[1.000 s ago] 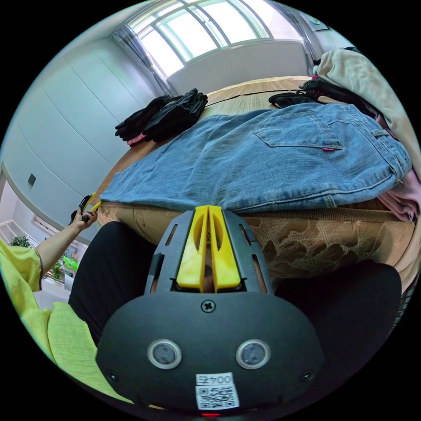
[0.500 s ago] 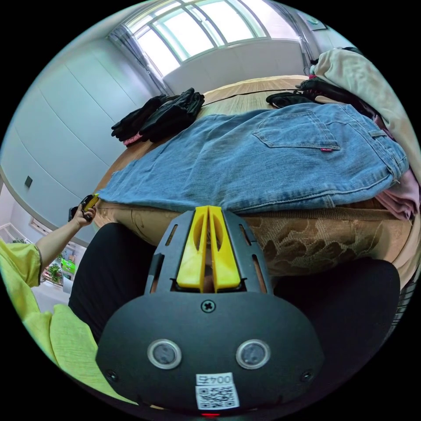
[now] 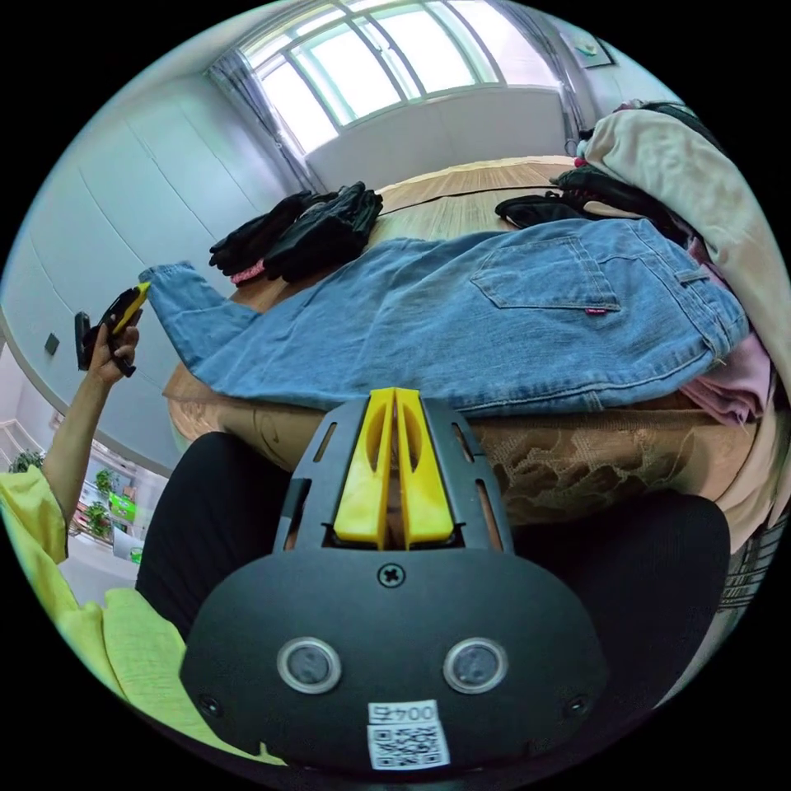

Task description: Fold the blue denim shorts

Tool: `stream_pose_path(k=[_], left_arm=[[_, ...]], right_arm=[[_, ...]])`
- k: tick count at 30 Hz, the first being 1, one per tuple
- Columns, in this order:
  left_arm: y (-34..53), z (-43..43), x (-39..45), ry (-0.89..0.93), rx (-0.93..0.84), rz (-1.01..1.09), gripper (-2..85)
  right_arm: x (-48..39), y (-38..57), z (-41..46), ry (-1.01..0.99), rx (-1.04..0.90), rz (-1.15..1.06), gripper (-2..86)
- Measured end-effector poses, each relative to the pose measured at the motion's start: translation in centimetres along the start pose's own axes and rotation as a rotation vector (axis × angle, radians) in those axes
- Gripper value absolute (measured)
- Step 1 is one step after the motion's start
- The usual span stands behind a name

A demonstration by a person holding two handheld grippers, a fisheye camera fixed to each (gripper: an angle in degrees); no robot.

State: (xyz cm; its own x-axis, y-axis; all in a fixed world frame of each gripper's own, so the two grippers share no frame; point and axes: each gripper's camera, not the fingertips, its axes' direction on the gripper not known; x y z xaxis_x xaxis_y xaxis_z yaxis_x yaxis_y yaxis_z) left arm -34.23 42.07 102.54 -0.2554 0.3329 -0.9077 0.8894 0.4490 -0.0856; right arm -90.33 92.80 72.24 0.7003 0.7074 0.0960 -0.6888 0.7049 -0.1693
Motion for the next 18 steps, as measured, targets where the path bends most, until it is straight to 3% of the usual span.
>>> stream_pose_path(k=[8,14,18], left_arm=[[4.4,11.7,26.7,0.116,-0.176,0.531,3.0],[17.7,26.7,35.1,0.116,-0.503,0.672,9.6],[20.2,26.4,37.4,0.182,-0.469,0.654,12.5]], right_arm=[[4.6,0.5,-1.4,-0.040,0.076,0.104,-0.7],[8.2,0.4,-1.0,-0.087,0.084,0.176,-0.5],[9.4,-0.4,-0.6,-0.137,0.089,0.175,0.8]])
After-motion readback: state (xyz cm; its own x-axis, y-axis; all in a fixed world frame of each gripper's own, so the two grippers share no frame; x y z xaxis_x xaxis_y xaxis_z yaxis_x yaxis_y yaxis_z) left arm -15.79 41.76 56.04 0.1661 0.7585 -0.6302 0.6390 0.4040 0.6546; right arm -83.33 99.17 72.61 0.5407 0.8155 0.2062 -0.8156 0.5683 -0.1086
